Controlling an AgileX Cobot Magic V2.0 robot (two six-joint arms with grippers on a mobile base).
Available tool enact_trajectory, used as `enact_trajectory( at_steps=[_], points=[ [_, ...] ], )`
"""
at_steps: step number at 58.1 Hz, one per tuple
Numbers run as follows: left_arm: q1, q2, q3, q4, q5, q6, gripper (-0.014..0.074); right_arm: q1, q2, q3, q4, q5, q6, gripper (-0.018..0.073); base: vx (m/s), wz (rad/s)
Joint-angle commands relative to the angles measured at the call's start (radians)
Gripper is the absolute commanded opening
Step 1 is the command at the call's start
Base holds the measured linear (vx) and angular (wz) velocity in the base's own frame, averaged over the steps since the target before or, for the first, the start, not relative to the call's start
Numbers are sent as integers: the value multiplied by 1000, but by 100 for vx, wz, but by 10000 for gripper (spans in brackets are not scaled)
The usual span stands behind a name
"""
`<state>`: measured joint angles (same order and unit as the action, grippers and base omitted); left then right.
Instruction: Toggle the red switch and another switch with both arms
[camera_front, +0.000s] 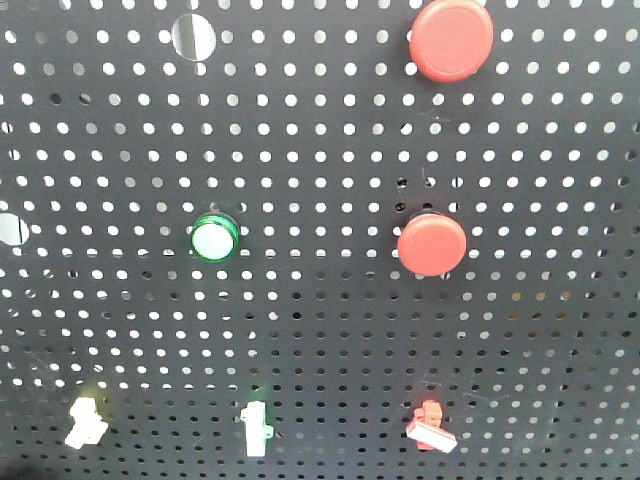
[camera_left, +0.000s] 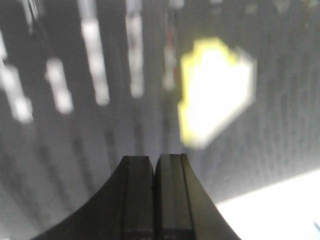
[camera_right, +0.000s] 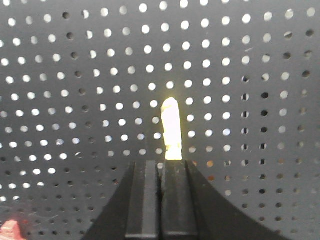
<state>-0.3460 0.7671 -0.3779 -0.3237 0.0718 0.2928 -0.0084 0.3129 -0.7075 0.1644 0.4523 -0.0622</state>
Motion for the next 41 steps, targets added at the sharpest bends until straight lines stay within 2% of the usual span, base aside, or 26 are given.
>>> enact_trajectory(
  at_steps=[1, 7, 14, 18, 19, 20, 22, 23, 24, 29, 32, 35, 41],
  points=[
    [-7, -51, -5, -12, -47, -16, 3, -4, 18, -31, 25, -68, -45, -6, 0, 0],
    [-7, -121, 11, -7, -16, -10, 3, -4, 27, -31, 80, -46, -150, -6, 0, 0],
    [-7, -227, 23, -8, 33, -5, 3, -4, 73, -31, 244, -11, -396, -6, 0, 0],
    [-7, -288, 23, -3, 78, -5, 3, -4, 129, -31, 448, 44, -622, -6, 0, 0],
    [-7, -303, 23, 2, 88, -5, 3, -4, 142, -31, 472, 51, -649, -6, 0, 0],
    [-7, -324, 23, 8, 98, -5, 3, -4, 156, -31, 522, 66, -734, -6, 0, 0],
    [-7, -351, 23, 24, 118, -5, 3, -4, 192, -31, 652, 109, -879, -6, 0, 0],
    [-6, -364, 23, 33, 130, -5, 3, -4, 199, -31, 706, 127, -907, -6, 0, 0],
    [-6, -376, 23, 41, 139, -6, 3, -4, 223, -31, 785, 156, -1015, -6, 0, 0],
    [-6, -437, 23, 80, 171, -6, 3, -4, 327, -31, 1060, 267, -1256, -6, 0, 0],
    [-6, -462, 23, 98, 176, -9, 3, -4, 388, -31, 1178, 318, -1349, -6, 0, 0],
    [-6, -481, 23, 106, 176, -9, 3, -4, 444, -31, 1263, 357, -1397, -6, 0, 0],
    [-6, -487, 23, 121, 176, -9, 3, 19, 540, -35, 1341, 415, -1439, -6, 0, 0]
  ],
)
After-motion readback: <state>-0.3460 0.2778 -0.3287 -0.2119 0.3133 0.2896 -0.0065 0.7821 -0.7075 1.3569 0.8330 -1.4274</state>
